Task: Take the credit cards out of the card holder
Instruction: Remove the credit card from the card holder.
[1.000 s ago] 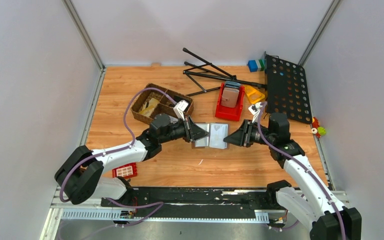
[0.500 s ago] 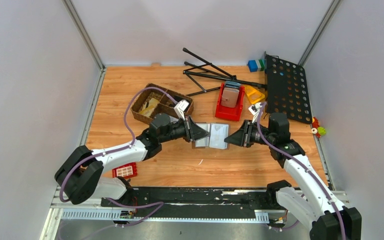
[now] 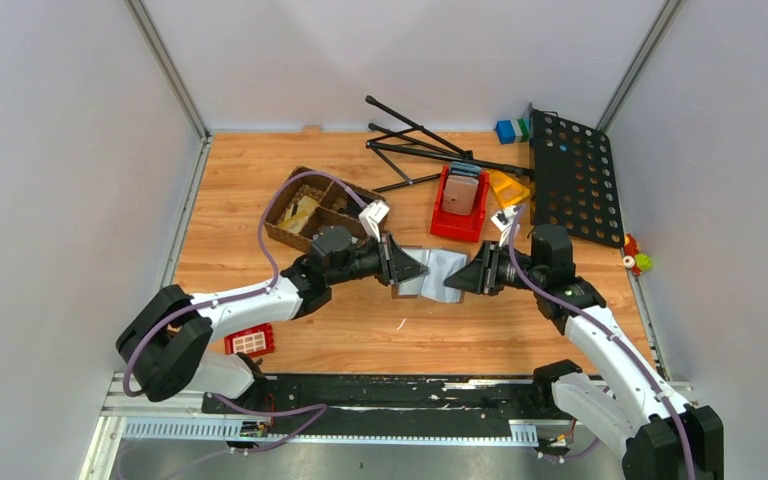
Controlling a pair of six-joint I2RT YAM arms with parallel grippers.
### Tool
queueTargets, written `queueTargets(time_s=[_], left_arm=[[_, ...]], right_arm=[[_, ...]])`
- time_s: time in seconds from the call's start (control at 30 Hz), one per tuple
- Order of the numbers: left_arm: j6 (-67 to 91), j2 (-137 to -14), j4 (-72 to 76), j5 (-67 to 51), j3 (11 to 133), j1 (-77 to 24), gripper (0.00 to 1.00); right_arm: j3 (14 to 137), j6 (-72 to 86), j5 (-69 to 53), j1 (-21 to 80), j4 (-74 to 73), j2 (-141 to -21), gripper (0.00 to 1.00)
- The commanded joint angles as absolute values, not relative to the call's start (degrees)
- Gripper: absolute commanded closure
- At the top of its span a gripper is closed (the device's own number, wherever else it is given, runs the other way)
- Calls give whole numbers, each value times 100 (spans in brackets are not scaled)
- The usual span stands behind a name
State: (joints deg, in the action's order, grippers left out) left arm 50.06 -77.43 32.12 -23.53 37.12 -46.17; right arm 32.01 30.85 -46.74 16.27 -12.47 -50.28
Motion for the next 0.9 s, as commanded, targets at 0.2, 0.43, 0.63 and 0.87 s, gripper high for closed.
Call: queueTargets(time_s=[0.2, 0.43, 0.63, 0.87], left_arm=[[5011, -7903, 3604, -2707, 4087, -4931, 87], [4968, -7890, 3340, -2493, 4094, -4931, 78], [4666, -7680, 2619, -2017, 4081, -4931, 51], [5257, -8062, 4109, -2617, 3670, -4997, 44]], right_arm=[[3380, 3225, -4701, 1784, -595, -5041, 78], [3400, 3296, -4680, 1841, -618, -5100, 83], [3862, 2867, -3571, 1925, -1921, -5360, 93], [3921, 2949, -3281, 2112, -2057, -5669, 96]])
